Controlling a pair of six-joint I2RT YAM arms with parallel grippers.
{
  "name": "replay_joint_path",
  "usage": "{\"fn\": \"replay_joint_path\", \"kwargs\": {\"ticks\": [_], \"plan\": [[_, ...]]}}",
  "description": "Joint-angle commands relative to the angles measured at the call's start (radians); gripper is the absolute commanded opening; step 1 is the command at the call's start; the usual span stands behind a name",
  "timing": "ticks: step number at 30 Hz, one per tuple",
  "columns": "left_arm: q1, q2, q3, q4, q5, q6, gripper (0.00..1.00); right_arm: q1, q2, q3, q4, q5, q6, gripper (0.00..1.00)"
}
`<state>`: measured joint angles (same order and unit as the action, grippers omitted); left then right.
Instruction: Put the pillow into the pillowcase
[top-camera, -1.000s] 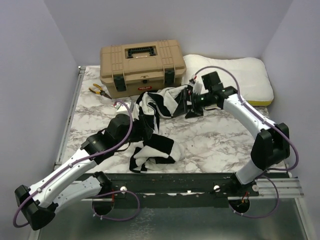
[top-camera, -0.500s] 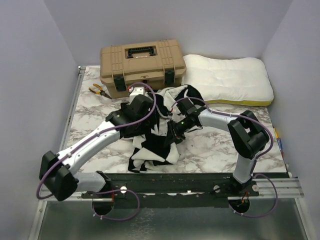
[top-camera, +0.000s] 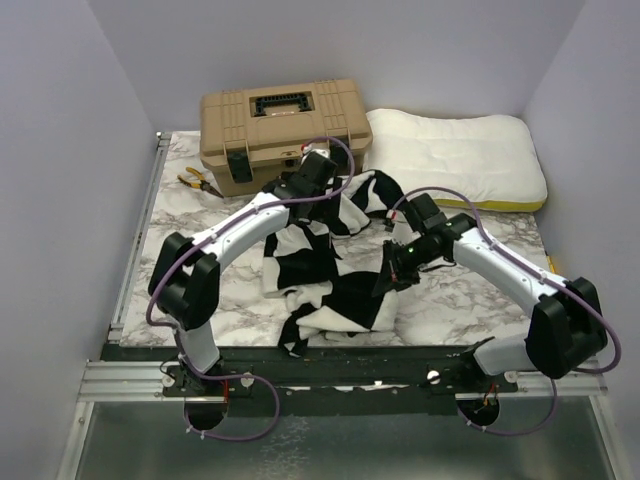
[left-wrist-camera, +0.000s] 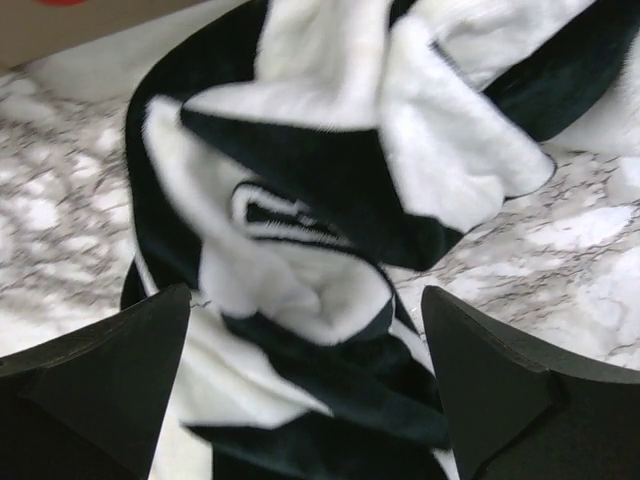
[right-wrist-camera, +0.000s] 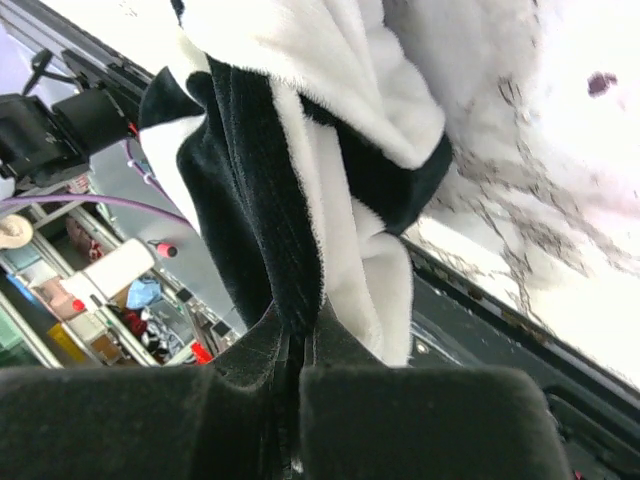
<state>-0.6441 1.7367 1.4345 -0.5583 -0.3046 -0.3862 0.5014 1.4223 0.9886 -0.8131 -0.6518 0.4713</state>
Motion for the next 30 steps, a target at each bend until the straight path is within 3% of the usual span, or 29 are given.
{"fn": "replay_joint_path", "kwargs": {"ticks": [1, 7, 10, 13, 16, 17, 24, 30], "plan": [[-0.021, 0.116, 0.097, 0.088, 0.126, 0.015, 0.98, -0.002, -0.076, -0.042, -0.163, 0.097, -0.025, 0.0], [-0.075, 0.305, 0.234, 0.093, 0.113, -0.004, 0.95, -0.005, -0.067, -0.006, -0.167, 0.126, -0.016, 0.0], [-0.077, 0.357, 0.241, 0.092, 0.055, -0.026, 0.85, -0.006, -0.062, 0.018, -0.167, 0.138, -0.01, 0.0], [-0.076, 0.363, 0.225, 0.09, 0.0, -0.021, 0.53, -0.008, -0.062, 0.049, -0.169, 0.152, -0.007, 0.0], [-0.075, 0.328, 0.205, 0.08, -0.064, -0.014, 0.04, -0.011, -0.06, 0.089, -0.182, 0.186, -0.013, 0.0], [-0.075, 0.307, 0.201, 0.073, -0.086, -0.016, 0.0, -0.013, -0.058, 0.104, -0.189, 0.198, -0.019, 0.0], [-0.056, 0.016, 0.185, 0.06, -0.177, -0.089, 0.0, -0.031, -0.06, 0.228, -0.214, 0.271, -0.069, 0.0], [-0.057, -0.362, 0.077, 0.065, -0.49, -0.308, 0.0, -0.057, -0.094, 0.311, -0.193, 0.346, -0.089, 0.0]]}}
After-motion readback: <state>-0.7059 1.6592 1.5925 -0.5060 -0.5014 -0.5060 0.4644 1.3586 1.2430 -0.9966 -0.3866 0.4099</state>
